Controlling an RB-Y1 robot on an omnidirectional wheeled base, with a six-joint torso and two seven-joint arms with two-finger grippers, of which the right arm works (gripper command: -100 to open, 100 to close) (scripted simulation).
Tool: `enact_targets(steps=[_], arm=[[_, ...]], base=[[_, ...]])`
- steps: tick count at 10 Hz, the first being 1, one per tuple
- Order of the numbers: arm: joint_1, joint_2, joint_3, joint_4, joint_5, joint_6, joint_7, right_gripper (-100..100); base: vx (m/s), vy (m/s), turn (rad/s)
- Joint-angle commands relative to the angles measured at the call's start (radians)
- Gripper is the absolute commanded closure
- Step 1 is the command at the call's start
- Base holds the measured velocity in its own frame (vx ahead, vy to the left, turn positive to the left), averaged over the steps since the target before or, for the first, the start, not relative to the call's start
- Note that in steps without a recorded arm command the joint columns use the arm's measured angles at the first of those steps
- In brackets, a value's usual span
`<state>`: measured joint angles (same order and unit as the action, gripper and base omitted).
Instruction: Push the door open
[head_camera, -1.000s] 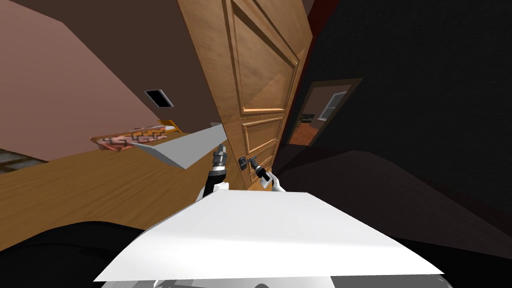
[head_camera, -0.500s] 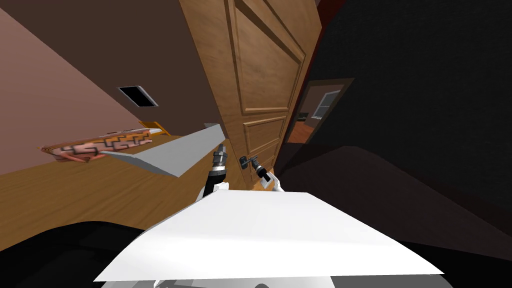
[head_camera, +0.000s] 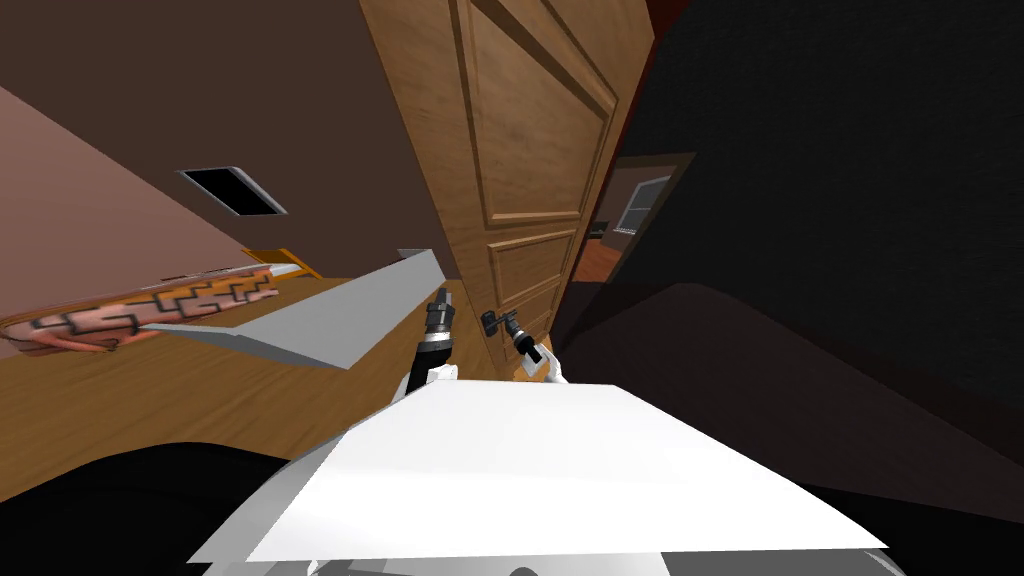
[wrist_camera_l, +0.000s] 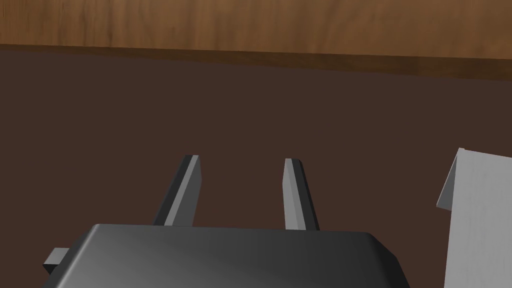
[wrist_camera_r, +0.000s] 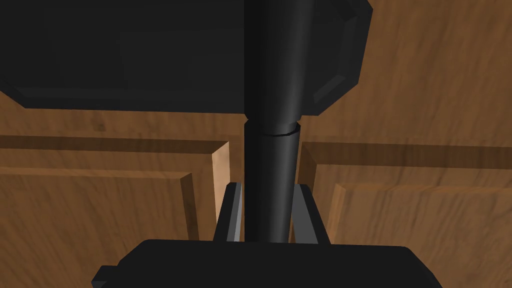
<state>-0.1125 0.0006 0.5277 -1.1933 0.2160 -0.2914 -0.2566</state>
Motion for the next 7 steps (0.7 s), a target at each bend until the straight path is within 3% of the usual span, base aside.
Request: enact_targets(steps=[1, 2, 3, 7], arm=[[0.000, 0.000, 0.000, 0.000, 0.000, 0.000, 0.000, 100], [-0.003, -0.020, -0.023, 0.003, -0.003, 0.000, 0.006, 100], [-0.005, -0.026, -0.033, 0.006, -0.005, 0.000, 0.010, 100], [-0.011, -0.034, -0.081, 0.019, -0.013, -0.002, 0.026, 100]], base=[[0.023, 0.066, -0.048], [0.062, 0.108, -0.048], [0.069, 0.193, -0.080], [0.084, 0.190, -0.073]])
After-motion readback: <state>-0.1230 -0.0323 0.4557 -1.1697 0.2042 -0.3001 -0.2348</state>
